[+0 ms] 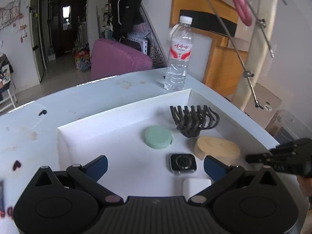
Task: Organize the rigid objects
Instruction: 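Move the left gripper toward the beige earbud case and card box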
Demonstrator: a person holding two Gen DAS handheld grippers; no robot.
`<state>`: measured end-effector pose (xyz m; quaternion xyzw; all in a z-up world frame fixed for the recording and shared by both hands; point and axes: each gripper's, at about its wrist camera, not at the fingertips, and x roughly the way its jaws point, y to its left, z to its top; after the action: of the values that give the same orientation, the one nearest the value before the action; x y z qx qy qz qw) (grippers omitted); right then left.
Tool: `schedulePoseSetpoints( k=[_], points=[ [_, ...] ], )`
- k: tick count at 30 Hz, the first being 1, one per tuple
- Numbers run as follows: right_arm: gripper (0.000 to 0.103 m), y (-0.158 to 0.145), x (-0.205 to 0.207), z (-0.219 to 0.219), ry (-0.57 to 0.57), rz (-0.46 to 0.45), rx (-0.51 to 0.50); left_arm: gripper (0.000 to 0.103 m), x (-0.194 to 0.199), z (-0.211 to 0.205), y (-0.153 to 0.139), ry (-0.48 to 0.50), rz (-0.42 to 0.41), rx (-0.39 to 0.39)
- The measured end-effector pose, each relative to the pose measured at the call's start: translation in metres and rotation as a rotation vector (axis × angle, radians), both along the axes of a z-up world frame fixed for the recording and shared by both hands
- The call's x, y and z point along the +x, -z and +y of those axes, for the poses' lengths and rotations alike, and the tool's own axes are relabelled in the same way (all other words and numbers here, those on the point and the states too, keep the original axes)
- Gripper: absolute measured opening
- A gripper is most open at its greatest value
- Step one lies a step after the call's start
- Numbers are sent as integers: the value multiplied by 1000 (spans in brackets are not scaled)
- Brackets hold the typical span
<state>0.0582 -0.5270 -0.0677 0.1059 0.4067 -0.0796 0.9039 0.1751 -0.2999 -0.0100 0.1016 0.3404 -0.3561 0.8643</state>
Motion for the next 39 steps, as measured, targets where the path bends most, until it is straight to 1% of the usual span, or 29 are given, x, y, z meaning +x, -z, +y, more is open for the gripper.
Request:
schedulePoseSetpoints(
  k=[6,11,16,18,22,26,31,36,39],
  points=[
    [5,0,0,1,13,2,-1,103,-24,24,-14,-7,-43,-17],
    [5,-1,1,2,18,7,-5,103,-35,44,-21,-22,-65,-32],
    [5,-1,2,3,23,12,-6,103,-42,74,-20,-75,-92,-40],
    [5,-1,2,3,25,14,-8,103,-44,90,-18,-111,-102,-42],
    [5,-2,3,4,25,18,-14,103,-42,123,-13,-202,-125,-32],
    [4,-1,3,6,34,21,-24,103,-32,162,-6,-332,-133,-30],
    [5,-1,4,7,43,24,-31,103,-16,222,6,-520,-93,-63],
    [5,-2,5,9,51,29,-35,103,-6,272,18,-678,-111,-29],
    [5,-2,5,10,57,33,-44,102,1,292,24,-721,-122,-7]
  ],
)
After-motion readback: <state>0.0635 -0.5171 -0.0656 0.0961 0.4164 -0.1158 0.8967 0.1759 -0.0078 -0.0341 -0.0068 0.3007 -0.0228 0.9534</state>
